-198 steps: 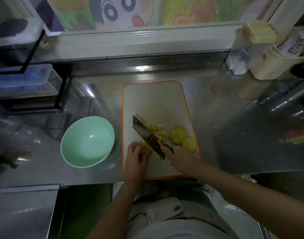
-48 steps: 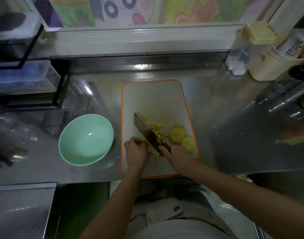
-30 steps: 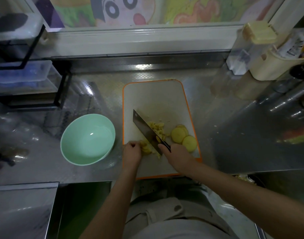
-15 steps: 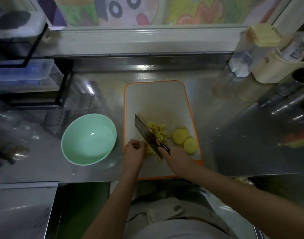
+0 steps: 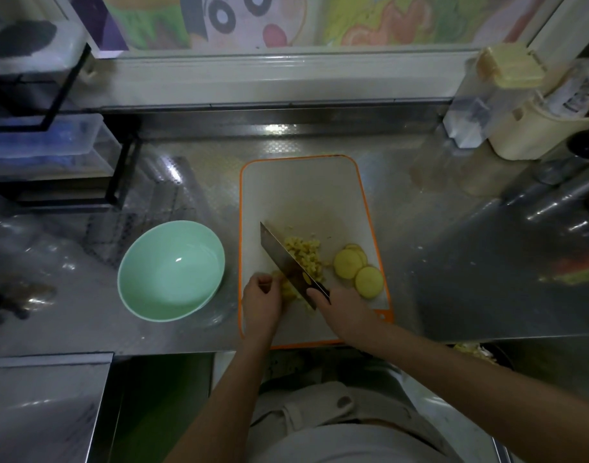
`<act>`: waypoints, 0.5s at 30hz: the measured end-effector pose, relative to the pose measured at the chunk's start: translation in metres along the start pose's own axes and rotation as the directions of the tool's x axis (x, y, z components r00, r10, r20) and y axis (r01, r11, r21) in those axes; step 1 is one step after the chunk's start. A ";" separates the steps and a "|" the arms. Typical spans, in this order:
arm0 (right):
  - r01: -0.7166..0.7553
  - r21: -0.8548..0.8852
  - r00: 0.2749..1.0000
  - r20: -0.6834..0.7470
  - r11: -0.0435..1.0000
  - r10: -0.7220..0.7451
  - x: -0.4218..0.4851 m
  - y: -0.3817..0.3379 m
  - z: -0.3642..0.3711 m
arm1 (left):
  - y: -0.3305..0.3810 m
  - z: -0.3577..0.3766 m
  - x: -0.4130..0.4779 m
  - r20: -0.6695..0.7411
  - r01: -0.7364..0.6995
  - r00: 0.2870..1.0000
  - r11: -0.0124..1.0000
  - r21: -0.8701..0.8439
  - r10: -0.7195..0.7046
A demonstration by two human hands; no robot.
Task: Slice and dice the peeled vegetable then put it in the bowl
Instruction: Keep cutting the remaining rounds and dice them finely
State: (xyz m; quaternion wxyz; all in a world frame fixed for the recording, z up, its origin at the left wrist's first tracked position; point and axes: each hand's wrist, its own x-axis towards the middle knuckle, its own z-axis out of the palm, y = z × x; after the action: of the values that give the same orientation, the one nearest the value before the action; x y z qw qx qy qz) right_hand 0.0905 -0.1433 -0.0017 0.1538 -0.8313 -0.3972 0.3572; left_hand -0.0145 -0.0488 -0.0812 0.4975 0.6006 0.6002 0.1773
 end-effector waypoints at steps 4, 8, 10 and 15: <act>-0.030 -0.005 0.999 0.022 1.000 0.030 0.001 0.001 -0.001 | 0.002 0.001 -0.001 -0.007 0.001 1.000 1.000 -0.009 -0.001; -0.044 0.071 0.994 0.104 0.997 0.037 -0.007 -0.005 -0.011 | 0.004 0.001 0.000 -0.012 0.034 0.999 0.999 -0.019 -0.034; -0.039 0.065 0.994 0.103 0.997 0.032 -0.009 -0.004 -0.011 | 0.003 0.001 0.000 -0.008 0.040 0.999 0.999 -0.037 -0.040; -0.036 0.034 0.993 0.116 0.999 0.032 -0.009 -0.003 -0.007 | 0.002 0.002 0.003 -0.009 0.030 1.000 0.999 -0.041 -0.030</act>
State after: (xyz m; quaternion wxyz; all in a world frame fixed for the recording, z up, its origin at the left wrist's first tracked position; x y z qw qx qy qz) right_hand 0.0899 -0.1476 0.0088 0.1394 -0.8131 -0.3846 0.4141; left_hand -0.0111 -0.0466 -0.0811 0.5095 0.5804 0.6077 0.1850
